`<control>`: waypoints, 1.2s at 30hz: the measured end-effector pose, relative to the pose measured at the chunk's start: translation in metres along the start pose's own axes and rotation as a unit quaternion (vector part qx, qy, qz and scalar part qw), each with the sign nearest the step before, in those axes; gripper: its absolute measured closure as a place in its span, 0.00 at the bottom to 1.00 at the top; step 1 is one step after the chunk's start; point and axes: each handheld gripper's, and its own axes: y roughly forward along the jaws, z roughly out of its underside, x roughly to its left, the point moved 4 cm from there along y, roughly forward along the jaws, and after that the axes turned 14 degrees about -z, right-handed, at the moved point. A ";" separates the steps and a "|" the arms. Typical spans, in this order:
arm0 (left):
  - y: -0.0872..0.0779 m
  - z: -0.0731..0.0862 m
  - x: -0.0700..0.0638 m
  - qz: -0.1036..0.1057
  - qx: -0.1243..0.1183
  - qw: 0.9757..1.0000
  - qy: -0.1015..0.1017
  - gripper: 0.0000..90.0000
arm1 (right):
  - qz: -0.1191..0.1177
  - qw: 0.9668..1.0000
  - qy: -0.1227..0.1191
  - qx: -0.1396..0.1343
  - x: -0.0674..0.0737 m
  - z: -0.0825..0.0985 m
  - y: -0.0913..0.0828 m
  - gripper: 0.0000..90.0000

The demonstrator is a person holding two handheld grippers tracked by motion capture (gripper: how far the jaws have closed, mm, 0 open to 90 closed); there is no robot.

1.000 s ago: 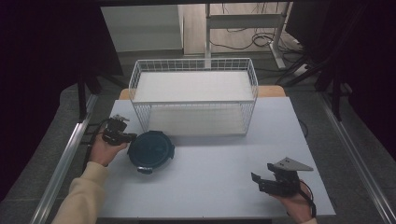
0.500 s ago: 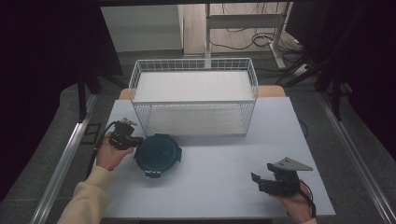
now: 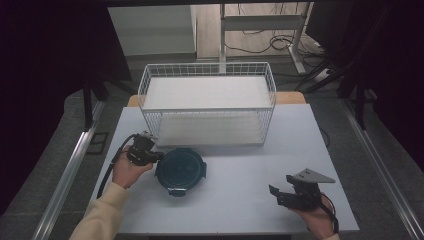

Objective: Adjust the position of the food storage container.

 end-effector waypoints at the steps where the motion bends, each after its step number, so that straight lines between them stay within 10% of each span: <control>1: 0.000 0.000 0.000 0.000 0.000 1.000 0.000 1.00 | 0.000 1.000 0.000 0.000 0.000 0.000 0.000 0.27; 18: -0.002 -0.003 -0.051 0.058 0.000 0.998 0.016 1.00 | -0.002 1.000 -0.001 0.001 0.000 0.000 0.000 0.27; 36: -0.003 -0.006 -0.073 0.075 0.004 0.997 0.016 1.00 | -0.002 1.000 0.001 0.002 -0.001 0.000 0.000 0.27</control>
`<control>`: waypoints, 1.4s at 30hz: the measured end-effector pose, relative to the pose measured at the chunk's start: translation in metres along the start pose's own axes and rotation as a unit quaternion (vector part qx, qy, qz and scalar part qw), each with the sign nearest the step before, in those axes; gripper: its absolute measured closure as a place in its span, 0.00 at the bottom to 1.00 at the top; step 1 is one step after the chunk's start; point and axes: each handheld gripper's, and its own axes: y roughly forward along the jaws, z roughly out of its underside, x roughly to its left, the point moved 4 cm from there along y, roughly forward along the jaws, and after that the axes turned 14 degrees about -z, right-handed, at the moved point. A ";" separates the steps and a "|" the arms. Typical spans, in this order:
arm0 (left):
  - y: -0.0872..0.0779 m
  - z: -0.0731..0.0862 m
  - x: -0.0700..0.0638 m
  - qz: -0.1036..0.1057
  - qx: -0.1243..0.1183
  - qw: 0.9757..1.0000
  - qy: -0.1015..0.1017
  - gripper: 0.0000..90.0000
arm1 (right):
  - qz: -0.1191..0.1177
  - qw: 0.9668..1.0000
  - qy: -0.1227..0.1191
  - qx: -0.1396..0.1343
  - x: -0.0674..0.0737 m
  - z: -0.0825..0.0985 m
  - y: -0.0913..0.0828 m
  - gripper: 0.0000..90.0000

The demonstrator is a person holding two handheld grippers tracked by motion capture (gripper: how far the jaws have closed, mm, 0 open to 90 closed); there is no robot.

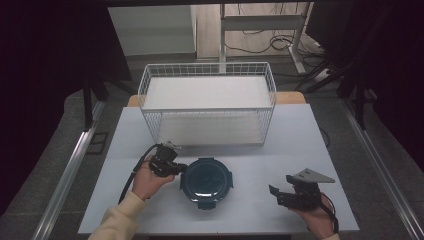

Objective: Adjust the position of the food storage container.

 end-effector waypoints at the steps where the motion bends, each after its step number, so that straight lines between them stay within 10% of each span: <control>1: 0.000 0.000 -0.001 0.002 0.000 1.000 0.001 1.00 | 0.000 1.000 0.000 0.000 0.000 0.000 0.000 0.27; 14: 0.000 -0.001 -0.007 0.025 -0.002 1.000 -0.001 1.00 | 0.002 1.000 0.003 -0.005 -0.002 -0.001 -0.002 0.27; 15: -0.002 -0.003 -0.001 -0.006 -0.013 1.000 -0.004 1.00 | 0.003 1.000 0.003 -0.006 -0.002 -0.001 -0.003 0.27; 19: -0.014 -0.002 0.008 -0.001 -0.041 0.999 -0.024 0.99 | 0.003 1.000 0.004 -0.011 -0.001 -0.002 -0.005 0.27; 24: -0.043 0.011 0.013 -0.003 -0.099 0.994 -0.043 0.83 | 0.003 1.000 0.004 -0.012 -0.002 -0.002 -0.006 0.27; 28: -0.057 0.027 0.010 -0.016 -0.121 0.991 -0.057 0.44 | 0.000 1.000 0.004 -0.013 0.000 -0.003 -0.006 0.27; 42: -0.063 0.059 0.021 0.002 -0.114 0.988 -0.107 0.25 | -0.024 1.000 0.003 -0.019 0.007 -0.006 -0.002 0.26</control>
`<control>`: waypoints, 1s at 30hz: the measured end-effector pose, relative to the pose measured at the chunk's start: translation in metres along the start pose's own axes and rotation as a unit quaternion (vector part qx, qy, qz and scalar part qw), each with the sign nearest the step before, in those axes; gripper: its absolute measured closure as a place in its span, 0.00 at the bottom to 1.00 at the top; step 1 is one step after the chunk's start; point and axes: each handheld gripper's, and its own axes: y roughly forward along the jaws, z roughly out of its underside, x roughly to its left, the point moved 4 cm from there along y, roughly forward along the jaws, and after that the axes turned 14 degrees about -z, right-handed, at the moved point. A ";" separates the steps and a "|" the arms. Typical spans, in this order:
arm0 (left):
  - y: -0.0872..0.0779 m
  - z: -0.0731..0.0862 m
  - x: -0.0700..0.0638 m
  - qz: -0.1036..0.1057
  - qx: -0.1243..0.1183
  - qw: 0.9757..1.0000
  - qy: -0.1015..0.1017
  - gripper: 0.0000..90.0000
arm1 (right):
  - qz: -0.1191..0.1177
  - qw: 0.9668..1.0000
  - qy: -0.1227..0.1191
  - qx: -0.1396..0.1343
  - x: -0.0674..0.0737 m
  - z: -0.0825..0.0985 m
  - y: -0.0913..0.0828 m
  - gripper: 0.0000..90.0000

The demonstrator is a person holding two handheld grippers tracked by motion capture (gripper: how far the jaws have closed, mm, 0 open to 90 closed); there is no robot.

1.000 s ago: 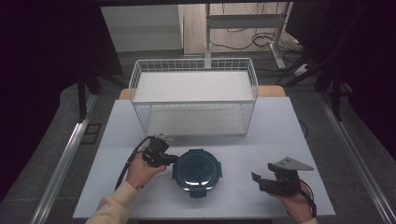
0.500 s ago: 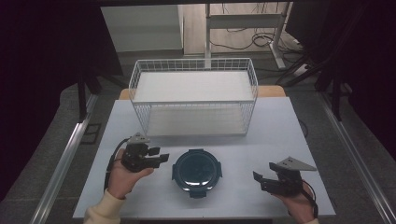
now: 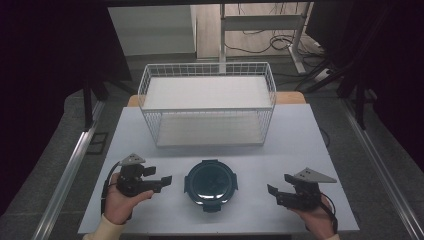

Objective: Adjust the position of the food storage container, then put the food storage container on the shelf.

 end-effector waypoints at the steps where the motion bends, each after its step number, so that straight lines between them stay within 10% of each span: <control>1: -0.001 -0.001 -0.001 0.002 -0.001 1.000 0.001 0.24 | -0.005 1.000 0.002 -0.001 0.002 -0.001 0.001 0.26; 30: 0.017 -0.006 -0.025 0.068 0.020 0.997 -0.026 0.18 | -0.100 0.993 0.061 0.016 0.044 -0.045 0.053 0.17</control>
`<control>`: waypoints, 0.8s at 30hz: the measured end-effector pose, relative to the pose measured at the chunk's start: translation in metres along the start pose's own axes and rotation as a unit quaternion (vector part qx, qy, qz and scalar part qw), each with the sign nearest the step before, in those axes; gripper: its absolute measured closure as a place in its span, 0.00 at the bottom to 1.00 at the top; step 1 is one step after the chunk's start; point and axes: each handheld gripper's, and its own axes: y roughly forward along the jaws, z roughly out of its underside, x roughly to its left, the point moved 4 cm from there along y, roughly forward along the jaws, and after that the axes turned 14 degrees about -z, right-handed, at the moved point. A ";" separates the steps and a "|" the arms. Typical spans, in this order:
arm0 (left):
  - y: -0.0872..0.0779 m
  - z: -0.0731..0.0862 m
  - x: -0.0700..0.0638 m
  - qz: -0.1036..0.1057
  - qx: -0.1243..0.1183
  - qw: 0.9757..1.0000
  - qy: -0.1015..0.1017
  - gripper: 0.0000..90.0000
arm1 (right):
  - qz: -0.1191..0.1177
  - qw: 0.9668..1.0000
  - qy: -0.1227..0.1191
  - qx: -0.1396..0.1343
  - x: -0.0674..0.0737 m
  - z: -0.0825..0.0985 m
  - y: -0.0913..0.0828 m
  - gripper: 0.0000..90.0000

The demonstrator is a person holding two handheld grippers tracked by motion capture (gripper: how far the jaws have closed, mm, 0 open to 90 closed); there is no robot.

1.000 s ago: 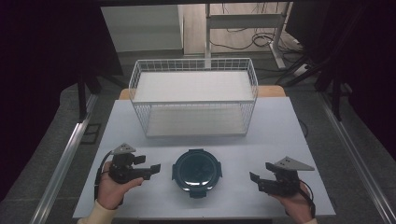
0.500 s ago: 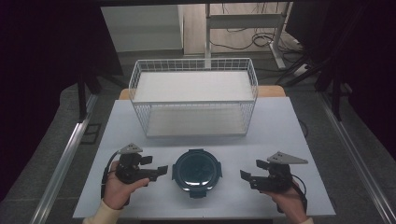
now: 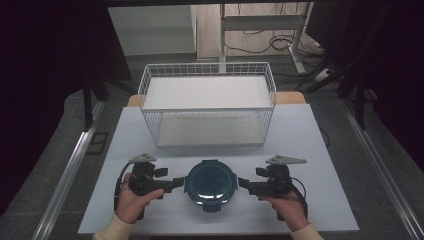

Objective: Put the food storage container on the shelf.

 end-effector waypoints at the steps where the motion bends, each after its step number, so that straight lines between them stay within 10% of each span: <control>1: 0.001 0.000 0.000 0.003 0.001 1.000 -0.002 0.18 | -0.007 1.000 0.007 0.004 0.001 -0.001 0.005 0.16; 24: 0.030 0.011 -0.003 0.054 0.050 0.995 -0.063 0.14 | -0.052 0.994 0.085 0.045 -0.002 0.008 0.054 0.12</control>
